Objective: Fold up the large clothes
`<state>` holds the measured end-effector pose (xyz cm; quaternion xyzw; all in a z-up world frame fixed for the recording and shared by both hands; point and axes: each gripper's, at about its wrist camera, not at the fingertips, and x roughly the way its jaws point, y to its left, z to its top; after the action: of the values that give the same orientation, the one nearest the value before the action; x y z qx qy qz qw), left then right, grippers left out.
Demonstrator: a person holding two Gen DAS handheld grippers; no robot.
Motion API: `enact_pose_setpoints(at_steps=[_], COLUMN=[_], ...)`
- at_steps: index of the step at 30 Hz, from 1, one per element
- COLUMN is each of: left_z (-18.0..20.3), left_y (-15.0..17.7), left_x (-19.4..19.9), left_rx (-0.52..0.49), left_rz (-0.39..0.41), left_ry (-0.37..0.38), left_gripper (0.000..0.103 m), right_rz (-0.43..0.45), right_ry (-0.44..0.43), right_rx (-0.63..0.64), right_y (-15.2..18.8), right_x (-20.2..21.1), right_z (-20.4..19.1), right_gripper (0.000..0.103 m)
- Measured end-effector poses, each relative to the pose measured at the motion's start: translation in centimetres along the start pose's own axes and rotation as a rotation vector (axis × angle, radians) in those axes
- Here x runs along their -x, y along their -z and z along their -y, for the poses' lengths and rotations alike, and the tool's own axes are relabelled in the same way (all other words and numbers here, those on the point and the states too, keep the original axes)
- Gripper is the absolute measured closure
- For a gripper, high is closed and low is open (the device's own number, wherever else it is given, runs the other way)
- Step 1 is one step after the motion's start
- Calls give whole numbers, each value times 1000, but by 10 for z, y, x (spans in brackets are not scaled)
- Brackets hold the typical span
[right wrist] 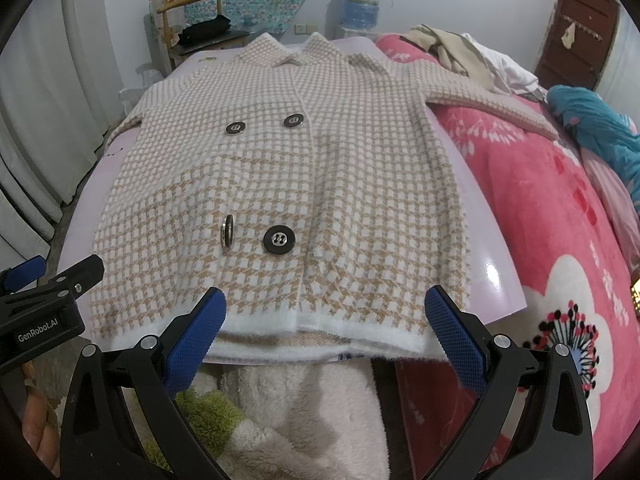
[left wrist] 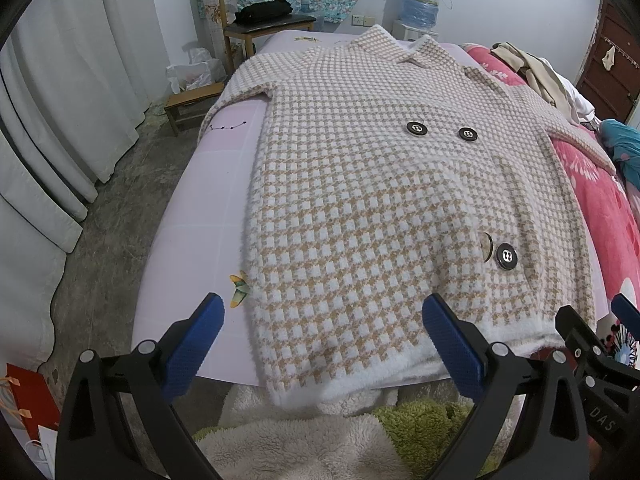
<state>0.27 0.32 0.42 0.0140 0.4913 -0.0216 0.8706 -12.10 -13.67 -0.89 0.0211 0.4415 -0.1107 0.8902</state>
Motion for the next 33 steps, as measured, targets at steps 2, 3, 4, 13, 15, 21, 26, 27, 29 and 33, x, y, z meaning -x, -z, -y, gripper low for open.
enact_pose_setpoints(at_steps=[2,3,4,13,15,21,26,27,29,33], left_z=[0,0,0,-3,-4,-3,-2,-1,-1,-3], left_y=[0,0,0,-2,-3,-5,-6,-7,-8,-15], left_x=[0,0,0,-3,-5,-11,-15,-16,-16,-16], left_rx=[-1,0,-1,6,9,12,5,-1,-9,-26], left_rz=[0,-1,-1,-2,-5,-15,-20,-19,-12,27], left_ry=[1,1,0,-2,-1,-1,0,0,0,-3], left_gripper=[5,5,5,5,5,5,5,5,5,5], right_rz=[-1,-2,-3,-8,-12,-20,-29,-32,-36,-37], right_ry=[-1,-1,-1,4,5,11,9,9,5,9], right_rx=[-1,-2,-3,-5,-7,-3,1,1,2,7], right_y=[0,0,0,1,0,-3,-4,-5,-7,-17], right_x=[0,0,0,-3,-4,-7,-11,-12,-14,-17], right_z=[0,0,0,-1,-1,-2,-2,-2,-2,-3], right_gripper=[8,8,8,8,8,8,8,8,8,8])
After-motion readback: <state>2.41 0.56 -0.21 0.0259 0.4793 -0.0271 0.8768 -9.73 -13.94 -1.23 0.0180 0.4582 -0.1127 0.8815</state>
